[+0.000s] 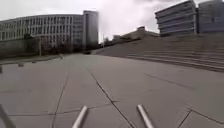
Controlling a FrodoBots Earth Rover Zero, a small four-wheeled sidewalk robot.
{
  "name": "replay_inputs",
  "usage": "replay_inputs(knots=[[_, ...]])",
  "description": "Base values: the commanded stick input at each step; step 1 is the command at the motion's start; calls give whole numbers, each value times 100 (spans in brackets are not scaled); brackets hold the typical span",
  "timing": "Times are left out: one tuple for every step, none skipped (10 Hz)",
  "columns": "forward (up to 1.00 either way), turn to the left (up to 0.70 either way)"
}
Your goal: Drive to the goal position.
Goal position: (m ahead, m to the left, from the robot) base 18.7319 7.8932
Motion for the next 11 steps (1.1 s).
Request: replay_inputs(knots=[[100, 27], [100, 27], [100, 27], [100, 18], [100, 0], [100, 0], [100, 0], [100, 0], [100, 0], [100, 0], [100, 0]])
